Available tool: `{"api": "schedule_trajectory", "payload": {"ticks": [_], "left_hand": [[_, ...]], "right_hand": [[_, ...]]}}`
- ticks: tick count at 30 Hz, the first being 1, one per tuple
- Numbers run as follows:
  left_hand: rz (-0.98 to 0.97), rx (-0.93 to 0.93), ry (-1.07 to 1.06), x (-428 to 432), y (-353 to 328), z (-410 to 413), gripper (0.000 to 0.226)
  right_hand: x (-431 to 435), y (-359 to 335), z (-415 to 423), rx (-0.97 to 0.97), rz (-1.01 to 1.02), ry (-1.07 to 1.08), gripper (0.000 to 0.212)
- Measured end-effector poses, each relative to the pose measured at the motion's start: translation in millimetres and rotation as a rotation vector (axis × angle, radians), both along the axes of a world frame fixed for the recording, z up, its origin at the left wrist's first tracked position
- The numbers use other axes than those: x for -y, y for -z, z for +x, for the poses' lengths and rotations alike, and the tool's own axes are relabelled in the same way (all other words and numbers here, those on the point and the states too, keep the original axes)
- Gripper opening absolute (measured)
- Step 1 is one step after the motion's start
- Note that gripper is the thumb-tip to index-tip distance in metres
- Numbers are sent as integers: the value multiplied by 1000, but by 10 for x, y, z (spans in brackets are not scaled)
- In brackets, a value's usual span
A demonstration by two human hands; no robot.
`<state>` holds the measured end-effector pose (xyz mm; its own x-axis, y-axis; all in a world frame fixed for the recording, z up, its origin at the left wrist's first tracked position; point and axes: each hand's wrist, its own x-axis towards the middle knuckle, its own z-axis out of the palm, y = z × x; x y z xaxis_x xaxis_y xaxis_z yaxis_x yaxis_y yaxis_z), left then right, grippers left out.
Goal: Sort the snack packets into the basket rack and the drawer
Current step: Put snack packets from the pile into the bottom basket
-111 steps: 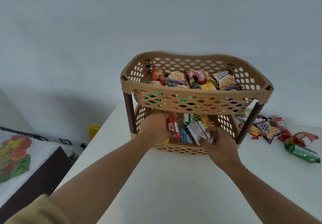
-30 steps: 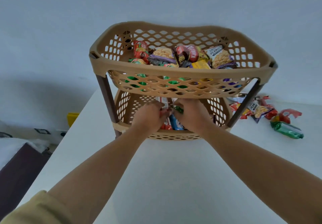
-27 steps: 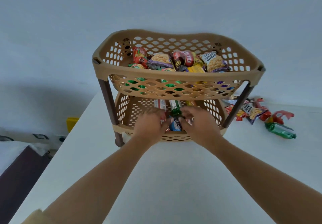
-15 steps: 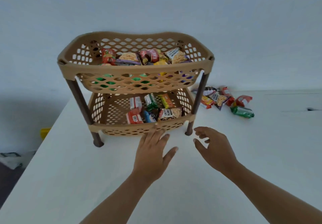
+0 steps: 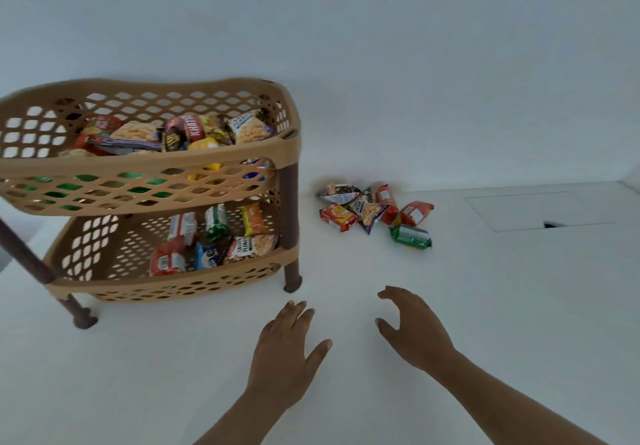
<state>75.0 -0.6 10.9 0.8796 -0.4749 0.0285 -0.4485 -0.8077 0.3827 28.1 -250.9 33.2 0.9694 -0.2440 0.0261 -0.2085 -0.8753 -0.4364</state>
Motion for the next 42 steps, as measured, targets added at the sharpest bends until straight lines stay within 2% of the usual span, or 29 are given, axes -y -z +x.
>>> {"api": "schedule_trajectory", "payload": {"ticks": [8,15,24,28,32,42], "left_hand": [[1,-54,-63,849,137,59,72],[95,-80,-74,1190,169,357,71],[81,98,-37,1663,-263,1147,65],[33,170,-45,1984,-506,1501,46],[18,200,-62,2232,-632,1785,36],[66,167,-75,2507,-440,2180,48]], "right_hand": [[798,-17,325,-18,0,-44,51],[1137,-137,863,78,-31,-60,56],[1390,-133,1330,88,-113,11,57],[1428,-88,1376,80,-167,27,57],[1435,-60,1394,81,-139,44,47],[1368,89,1303,99,-121,19,48]]}}
